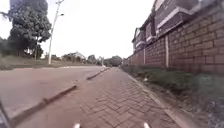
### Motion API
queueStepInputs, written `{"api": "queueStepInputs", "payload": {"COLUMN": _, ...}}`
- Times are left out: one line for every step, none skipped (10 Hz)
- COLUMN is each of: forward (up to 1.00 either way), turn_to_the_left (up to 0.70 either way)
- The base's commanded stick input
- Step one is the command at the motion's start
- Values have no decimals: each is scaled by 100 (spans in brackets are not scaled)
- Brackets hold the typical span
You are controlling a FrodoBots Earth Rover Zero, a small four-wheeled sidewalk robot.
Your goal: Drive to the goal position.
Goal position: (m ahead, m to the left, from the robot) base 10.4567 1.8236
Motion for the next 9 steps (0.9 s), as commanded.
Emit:
{"api": "queueStepInputs", "payload": {"forward": 50, "turn_to_the_left": 0}}
{"api": "queueStepInputs", "payload": {"forward": 50, "turn_to_the_left": 0}}
{"api": "queueStepInputs", "payload": {"forward": 50, "turn_to_the_left": 0}}
{"api": "queueStepInputs", "payload": {"forward": 50, "turn_to_the_left": 0}}
{"api": "queueStepInputs", "payload": {"forward": 50, "turn_to_the_left": 0}}
{"api": "queueStepInputs", "payload": {"forward": 50, "turn_to_the_left": 0}}
{"api": "queueStepInputs", "payload": {"forward": 50, "turn_to_the_left": 0}}
{"api": "queueStepInputs", "payload": {"forward": 50, "turn_to_the_left": 0}}
{"api": "queueStepInputs", "payload": {"forward": 50, "turn_to_the_left": 0}}
